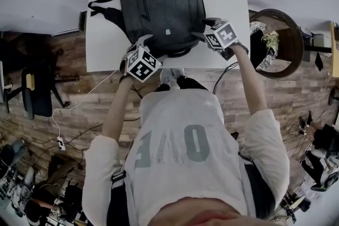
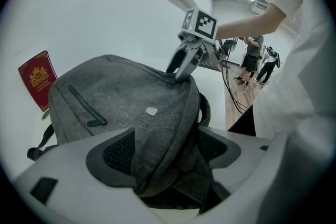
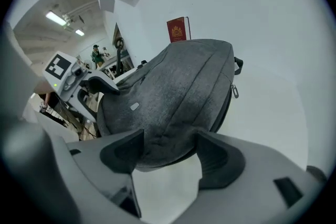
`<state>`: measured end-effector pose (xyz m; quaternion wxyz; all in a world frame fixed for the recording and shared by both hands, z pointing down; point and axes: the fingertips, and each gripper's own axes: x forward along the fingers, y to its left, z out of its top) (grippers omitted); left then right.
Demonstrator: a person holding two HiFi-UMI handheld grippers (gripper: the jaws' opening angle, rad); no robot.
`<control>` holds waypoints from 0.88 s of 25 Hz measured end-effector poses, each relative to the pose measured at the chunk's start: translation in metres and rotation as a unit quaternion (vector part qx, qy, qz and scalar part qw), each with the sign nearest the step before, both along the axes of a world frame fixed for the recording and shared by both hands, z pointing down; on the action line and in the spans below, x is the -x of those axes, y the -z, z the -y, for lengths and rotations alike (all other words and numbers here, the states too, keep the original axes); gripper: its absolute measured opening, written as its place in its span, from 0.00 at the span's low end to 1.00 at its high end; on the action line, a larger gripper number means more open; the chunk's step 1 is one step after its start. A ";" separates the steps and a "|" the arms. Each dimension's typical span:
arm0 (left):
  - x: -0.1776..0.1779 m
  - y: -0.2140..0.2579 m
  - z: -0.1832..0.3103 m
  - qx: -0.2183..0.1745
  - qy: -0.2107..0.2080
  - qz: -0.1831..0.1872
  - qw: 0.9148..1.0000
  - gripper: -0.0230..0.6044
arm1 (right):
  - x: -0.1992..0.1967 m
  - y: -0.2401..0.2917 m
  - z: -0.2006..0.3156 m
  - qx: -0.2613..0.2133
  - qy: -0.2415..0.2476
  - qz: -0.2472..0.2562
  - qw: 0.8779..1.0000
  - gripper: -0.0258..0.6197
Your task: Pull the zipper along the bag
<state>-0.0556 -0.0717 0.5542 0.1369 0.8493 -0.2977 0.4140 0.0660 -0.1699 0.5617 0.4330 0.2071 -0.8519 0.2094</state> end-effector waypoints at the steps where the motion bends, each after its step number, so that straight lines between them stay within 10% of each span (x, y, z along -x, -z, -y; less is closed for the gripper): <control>1: 0.008 -0.001 -0.003 0.004 -0.001 0.000 1.000 0.61 | 0.003 0.002 -0.009 0.006 -0.007 0.020 1.000 0.56; 14: 0.107 -0.012 -0.016 0.066 -0.127 0.031 0.989 0.62 | 0.072 0.008 -0.084 0.019 -0.135 0.139 0.981 0.56; 22: 0.115 0.003 -0.017 0.062 -0.130 0.055 0.988 0.62 | 0.075 0.012 -0.088 0.016 -0.144 0.171 0.975 0.56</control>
